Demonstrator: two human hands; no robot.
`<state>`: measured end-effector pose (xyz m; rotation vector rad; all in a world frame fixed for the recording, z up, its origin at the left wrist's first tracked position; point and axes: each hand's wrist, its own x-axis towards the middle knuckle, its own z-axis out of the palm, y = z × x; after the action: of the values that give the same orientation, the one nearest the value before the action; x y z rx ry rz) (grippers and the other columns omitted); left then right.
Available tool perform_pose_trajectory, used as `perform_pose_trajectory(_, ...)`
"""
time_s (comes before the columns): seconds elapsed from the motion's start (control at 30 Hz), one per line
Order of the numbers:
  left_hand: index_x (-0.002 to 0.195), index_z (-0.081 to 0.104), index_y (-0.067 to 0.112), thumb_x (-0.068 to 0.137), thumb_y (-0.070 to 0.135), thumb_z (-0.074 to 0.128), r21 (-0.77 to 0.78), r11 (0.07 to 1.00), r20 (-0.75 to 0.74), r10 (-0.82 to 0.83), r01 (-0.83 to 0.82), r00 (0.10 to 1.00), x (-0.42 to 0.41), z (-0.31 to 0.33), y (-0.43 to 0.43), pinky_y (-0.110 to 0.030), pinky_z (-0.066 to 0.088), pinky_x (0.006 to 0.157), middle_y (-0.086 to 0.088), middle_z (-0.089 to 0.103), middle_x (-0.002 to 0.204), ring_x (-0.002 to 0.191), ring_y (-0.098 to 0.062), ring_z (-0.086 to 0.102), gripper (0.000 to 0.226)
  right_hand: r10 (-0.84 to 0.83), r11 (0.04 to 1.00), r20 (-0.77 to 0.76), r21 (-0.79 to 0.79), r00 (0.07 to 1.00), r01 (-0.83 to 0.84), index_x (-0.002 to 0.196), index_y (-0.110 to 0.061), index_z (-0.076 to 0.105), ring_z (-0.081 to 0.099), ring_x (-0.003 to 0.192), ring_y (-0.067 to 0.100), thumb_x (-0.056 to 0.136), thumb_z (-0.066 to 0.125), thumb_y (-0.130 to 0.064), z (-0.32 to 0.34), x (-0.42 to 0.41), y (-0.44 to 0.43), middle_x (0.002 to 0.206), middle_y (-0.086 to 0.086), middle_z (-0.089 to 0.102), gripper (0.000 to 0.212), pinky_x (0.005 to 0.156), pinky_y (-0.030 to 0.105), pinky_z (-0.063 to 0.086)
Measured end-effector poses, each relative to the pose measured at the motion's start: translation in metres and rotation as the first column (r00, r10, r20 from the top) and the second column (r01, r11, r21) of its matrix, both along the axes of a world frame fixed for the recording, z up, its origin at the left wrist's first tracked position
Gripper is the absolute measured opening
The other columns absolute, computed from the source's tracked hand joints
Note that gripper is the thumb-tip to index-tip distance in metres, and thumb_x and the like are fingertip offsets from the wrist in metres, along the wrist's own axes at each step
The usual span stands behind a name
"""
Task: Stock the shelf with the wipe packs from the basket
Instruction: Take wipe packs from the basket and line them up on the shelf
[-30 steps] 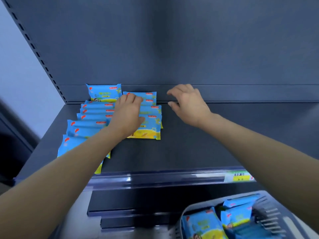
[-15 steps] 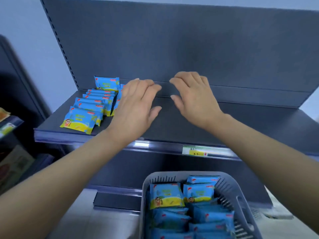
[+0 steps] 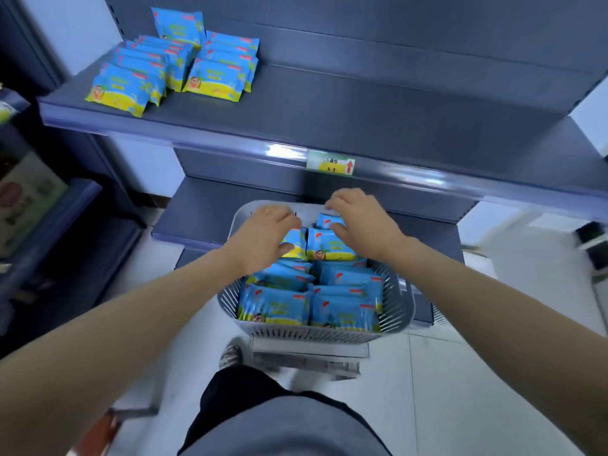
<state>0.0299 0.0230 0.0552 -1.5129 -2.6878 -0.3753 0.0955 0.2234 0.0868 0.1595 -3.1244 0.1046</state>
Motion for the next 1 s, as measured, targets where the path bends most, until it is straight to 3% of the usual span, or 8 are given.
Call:
perform_pose_trajectory(0.13,0.124,0.053,0.012,0.082,0.029,0.068,-0.262,0.965,0.209,0.047,0.010,0.977,0.011,-0.056,-0.010,-0.032,0.030,0.096,-0.007,0.054,0.120,0.113,-0.027,0.048,0.047,0.001,0.998,0.344,-0.054,0.939,0.019,0.127,-0.016,0.052,0.043,0.122,0.027,0.092,0.055,-0.024,-0.050,0.020,0.011,0.131,0.008,0.051,0.037,0.099,0.039,0.038)
perform_pose_trajectory(0.23,0.124,0.051,0.015,0.079,0.033,0.071,-0.384,0.923,0.242,0.115,-0.013,0.963,0.014,-0.082,-0.015,-0.034,0.037,0.096,-0.005,0.055,0.121,0.112,-0.025,0.049,0.052,0.001,0.999,0.524,-0.044,0.852,0.025,0.130,-0.016,0.050,0.046,0.121,0.027,0.092,0.055,-0.024,-0.079,0.032,0.016,0.133,0.008,0.050,0.040,0.097,0.040,0.042)
perform_pose_trajectory(0.43,0.119,0.053,0.017,0.080,0.038,0.068,-0.572,0.820,0.224,0.155,0.001,0.962,0.017,-0.107,-0.011,-0.035,0.039,0.093,-0.003,0.057,0.117,0.107,-0.024,0.053,0.047,-0.040,0.999,0.679,0.013,0.733,0.042,0.127,-0.014,0.050,0.054,0.109,0.029,0.088,0.060,-0.024,-0.114,0.040,0.019,0.127,0.011,0.054,0.041,0.087,0.038,0.049)
perform_pose_trajectory(0.67,0.099,0.054,0.021,0.078,0.036,0.070,-0.582,0.813,0.289,0.178,0.025,0.941,0.014,-0.114,-0.010,-0.032,0.028,0.091,0.003,0.060,0.098,0.092,-0.019,0.053,0.030,-0.039,0.999,0.705,0.055,0.708,0.001,0.097,-0.006,0.057,0.052,0.081,0.025,0.082,0.065,-0.015,-0.127,0.037,0.013,0.096,0.013,0.057,0.020,0.066,0.034,0.043)
perform_pose_trajectory(0.77,0.083,0.046,0.019,0.074,0.026,0.075,-0.550,0.835,0.409,0.244,0.024,0.879,0.013,-0.106,-0.008,-0.028,0.032,0.074,0.002,0.052,0.085,0.079,-0.020,0.045,0.031,-0.006,0.999,0.747,0.031,0.665,-0.026,0.082,-0.006,0.059,0.046,0.070,0.023,0.079,0.067,-0.015,-0.123,0.032,0.015,0.080,0.010,0.051,0.013,0.057,0.031,0.038)
perform_pose_trajectory(0.87,0.078,0.045,0.016,0.072,0.014,0.075,-0.473,0.881,0.502,0.287,-0.019,0.815,0.006,-0.087,-0.007,-0.028,0.033,0.058,0.001,0.048,0.076,0.071,-0.020,0.043,0.031,0.044,0.992,0.769,-0.111,0.637,0.066,0.070,-0.010,0.048,0.041,0.064,0.020,0.076,0.069,-0.009,-0.099,0.018,0.025,0.074,0.009,0.048,0.021,0.055,0.028,0.033)
perform_pose_trajectory(1.0,0.081,0.046,0.018,0.070,0.018,0.075,-0.374,0.924,0.442,0.257,-0.083,0.860,-0.022,-0.039,-0.009,-0.027,0.029,0.055,0.003,0.048,0.075,0.073,-0.021,0.046,0.030,0.029,0.981,0.655,-0.165,0.755,0.105,0.065,-0.021,0.045,0.043,0.062,0.016,0.072,0.070,-0.005,-0.034,-0.025,0.033,0.066,-0.005,0.048,0.030,0.054,0.025,0.034)
